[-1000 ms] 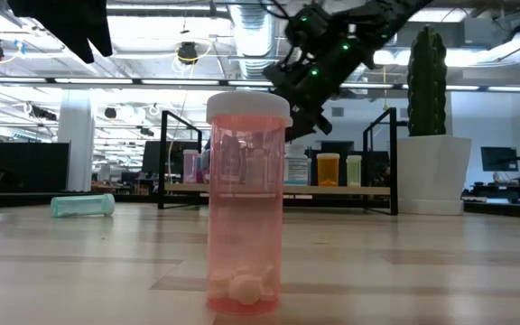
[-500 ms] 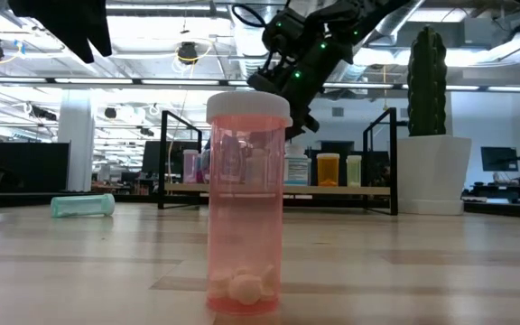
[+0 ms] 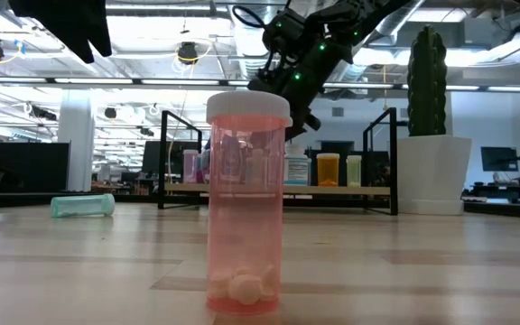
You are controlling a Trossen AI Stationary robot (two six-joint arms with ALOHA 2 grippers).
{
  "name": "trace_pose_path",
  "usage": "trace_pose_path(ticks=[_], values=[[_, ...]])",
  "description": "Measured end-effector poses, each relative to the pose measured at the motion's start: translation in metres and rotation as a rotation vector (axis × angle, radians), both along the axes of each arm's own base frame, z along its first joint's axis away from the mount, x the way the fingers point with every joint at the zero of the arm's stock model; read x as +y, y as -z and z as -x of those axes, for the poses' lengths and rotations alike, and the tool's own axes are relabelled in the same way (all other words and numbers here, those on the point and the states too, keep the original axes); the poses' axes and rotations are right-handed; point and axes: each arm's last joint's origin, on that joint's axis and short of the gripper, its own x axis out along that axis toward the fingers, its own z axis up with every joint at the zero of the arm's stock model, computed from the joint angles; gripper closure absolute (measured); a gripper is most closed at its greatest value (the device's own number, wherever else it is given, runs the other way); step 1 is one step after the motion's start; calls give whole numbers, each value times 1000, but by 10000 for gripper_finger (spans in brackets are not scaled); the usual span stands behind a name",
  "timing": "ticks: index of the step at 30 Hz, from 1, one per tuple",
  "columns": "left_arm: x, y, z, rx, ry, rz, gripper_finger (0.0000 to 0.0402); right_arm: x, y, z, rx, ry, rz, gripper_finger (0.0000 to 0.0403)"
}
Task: Pick and place medicine bottles onto shelf by color
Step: Put the yellow pill bottle on the shelf
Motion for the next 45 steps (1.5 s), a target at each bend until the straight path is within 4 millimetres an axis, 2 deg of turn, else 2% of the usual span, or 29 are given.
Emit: trace_pose_path(ticks=[10, 45], values=[[0, 0, 0, 0, -1, 0, 187, 0, 2, 3, 39, 9, 7, 168], [0, 0, 0, 2, 0, 3, 187, 3, 4, 0, -1, -8, 27, 168]])
